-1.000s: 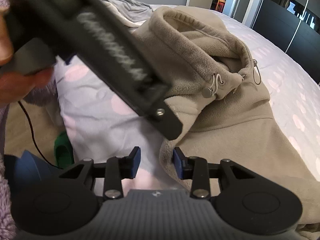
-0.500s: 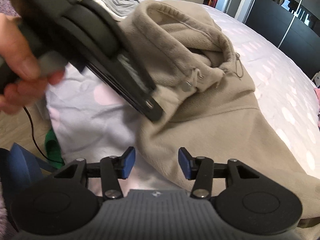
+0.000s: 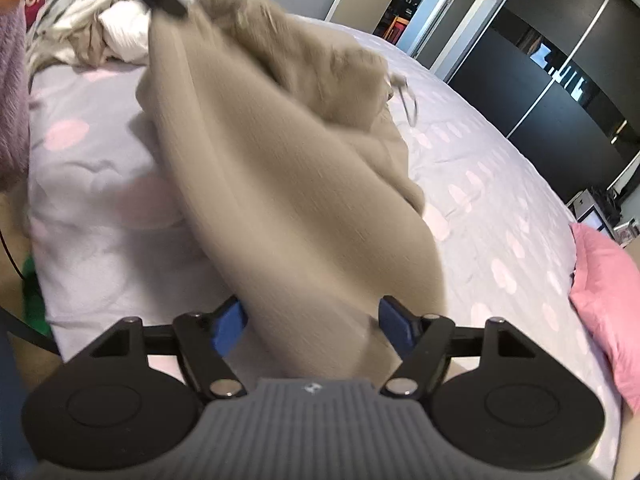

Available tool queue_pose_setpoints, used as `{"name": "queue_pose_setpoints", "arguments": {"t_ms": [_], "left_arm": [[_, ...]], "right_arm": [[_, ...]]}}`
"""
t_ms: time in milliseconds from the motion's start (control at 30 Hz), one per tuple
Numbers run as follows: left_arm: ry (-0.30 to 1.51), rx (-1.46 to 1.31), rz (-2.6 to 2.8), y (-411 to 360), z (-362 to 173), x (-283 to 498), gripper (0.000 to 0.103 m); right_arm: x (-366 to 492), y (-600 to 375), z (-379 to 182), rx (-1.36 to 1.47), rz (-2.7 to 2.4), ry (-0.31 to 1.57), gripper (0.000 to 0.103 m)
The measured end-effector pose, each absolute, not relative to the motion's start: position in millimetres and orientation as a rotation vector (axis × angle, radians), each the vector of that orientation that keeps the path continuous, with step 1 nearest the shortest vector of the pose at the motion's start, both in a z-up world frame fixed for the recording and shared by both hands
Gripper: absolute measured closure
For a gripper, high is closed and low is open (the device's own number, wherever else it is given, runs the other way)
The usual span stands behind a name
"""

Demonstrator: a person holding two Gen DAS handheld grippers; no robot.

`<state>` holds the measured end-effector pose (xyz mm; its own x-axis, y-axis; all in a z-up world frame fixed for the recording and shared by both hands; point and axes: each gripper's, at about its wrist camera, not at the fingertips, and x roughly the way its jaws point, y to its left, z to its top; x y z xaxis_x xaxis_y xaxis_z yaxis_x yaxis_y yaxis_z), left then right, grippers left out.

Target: Fold clothes

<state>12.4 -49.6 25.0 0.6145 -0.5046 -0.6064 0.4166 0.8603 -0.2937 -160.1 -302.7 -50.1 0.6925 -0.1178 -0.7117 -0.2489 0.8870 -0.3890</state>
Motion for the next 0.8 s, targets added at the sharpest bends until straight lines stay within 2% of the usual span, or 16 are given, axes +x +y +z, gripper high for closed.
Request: {"name": "queue_pose_setpoints", "arguments": {"t_ms": [133,200,233,367,500,567,633,800], "left_arm": [[0.558,-0.070,-0.384,-17,66,23,0.103],[0.466,-0.030,-0.295,5,90,31,0.103],[0.482,-0.043,-0.280,17,97,39,0.103],[0.604,-0.049,-0.305,41,103,55,0.103],[0.714,-0.062,-0.413,34,81,52,0.103],[0.779,-0.085,-0.466,30,66,54,0.087],[0.835,-0.125,-0.502,24,49,59,0.063],[0.952,-0.257,-0.553,17,10,61,0.055]], "right_arm": [[-152,-289,-54,-0.510,0.119,0.835,0.032],[-147,-280,-51,-0.501,0.165,0.840,0.065],[-145,-276,-50,-0.486,0.180,0.847,0.095],[-140,-261,-44,-0.428,0.212,0.842,0.094],[-136,-250,-38,-0.388,0.289,0.861,0.094],[-138,-239,-38,-0.423,0.343,0.871,0.094],[-142,-229,-37,-0.435,0.406,0.885,0.094],[-147,-217,-45,-0.497,0.464,0.925,0.094]]}}
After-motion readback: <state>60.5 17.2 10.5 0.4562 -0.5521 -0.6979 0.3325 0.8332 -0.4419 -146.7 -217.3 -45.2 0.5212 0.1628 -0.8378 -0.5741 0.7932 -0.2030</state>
